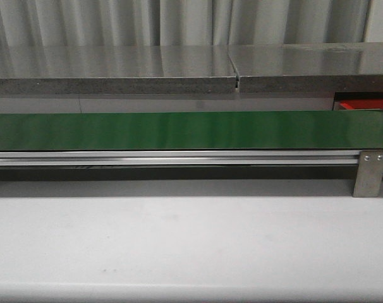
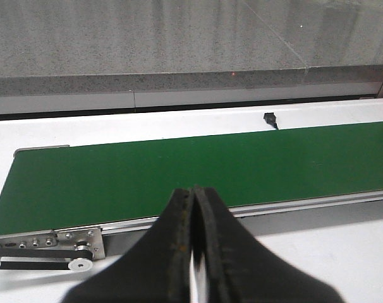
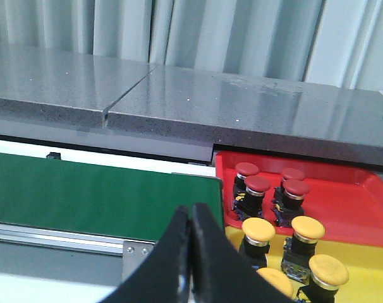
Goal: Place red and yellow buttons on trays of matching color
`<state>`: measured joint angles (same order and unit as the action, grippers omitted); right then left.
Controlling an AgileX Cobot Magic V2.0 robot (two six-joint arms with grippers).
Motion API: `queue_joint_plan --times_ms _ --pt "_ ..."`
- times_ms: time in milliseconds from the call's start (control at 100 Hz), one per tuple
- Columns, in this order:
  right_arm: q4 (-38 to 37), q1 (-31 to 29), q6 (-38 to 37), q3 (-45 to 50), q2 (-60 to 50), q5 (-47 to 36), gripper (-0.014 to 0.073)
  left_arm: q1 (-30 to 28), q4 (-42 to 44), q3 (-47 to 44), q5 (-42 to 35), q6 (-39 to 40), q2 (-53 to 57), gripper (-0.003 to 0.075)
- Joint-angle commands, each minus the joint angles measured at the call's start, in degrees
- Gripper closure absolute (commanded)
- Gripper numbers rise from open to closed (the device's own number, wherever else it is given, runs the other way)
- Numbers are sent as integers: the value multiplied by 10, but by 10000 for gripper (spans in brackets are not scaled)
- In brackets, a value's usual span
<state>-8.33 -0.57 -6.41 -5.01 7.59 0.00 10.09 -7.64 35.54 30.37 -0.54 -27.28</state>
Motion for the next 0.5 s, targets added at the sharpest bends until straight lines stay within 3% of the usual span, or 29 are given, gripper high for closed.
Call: queue_joint_plan --times_ms 0,160,490 --pt "-10 0 -5 2 -23 -39 659 4 -7 15 -45 5 -2 741" --pt "6 0 -5 38 -95 10 659 4 -7 15 -45 5 -2 741" --pt "17 -1 -5 53 -94 21 659 4 -7 15 -45 5 -2 741"
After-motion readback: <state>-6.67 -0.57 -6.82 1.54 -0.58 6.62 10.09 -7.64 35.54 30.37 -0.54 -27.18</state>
